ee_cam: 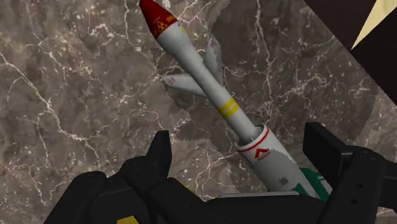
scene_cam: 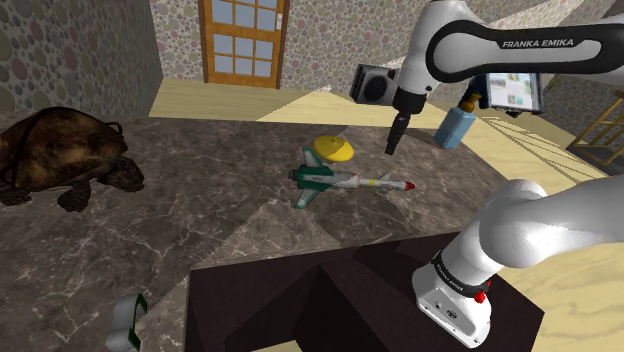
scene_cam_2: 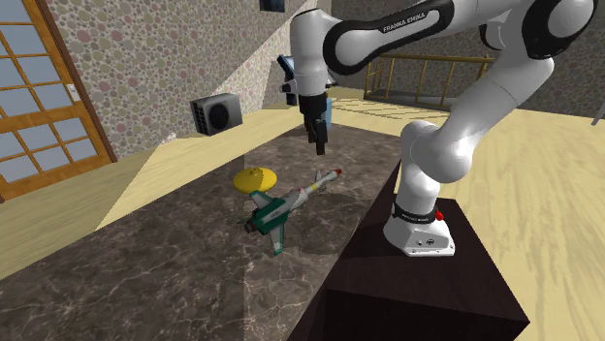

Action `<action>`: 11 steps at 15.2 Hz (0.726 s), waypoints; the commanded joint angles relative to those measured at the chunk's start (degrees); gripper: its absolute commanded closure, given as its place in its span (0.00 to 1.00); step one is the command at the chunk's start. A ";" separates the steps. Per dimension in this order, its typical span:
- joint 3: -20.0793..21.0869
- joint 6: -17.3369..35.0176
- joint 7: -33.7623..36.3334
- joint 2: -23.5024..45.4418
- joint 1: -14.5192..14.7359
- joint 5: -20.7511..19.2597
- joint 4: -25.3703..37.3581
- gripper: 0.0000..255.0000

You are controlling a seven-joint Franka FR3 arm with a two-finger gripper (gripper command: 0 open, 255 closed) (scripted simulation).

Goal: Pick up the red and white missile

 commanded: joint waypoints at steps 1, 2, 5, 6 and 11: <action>-1.39 5.26 -5.90 2.05 2.29 0.13 -2.12 0.00; -1.96 7.59 -8.58 3.16 3.54 0.34 -2.95 0.00; -3.53 14.52 -16.81 6.76 7.37 1.35 -5.12 0.00; -4.05 16.79 -19.61 8.04 8.71 1.79 -5.75 0.00; -4.85 22.03 -22.92 10.91 10.27 2.43 -7.78 0.00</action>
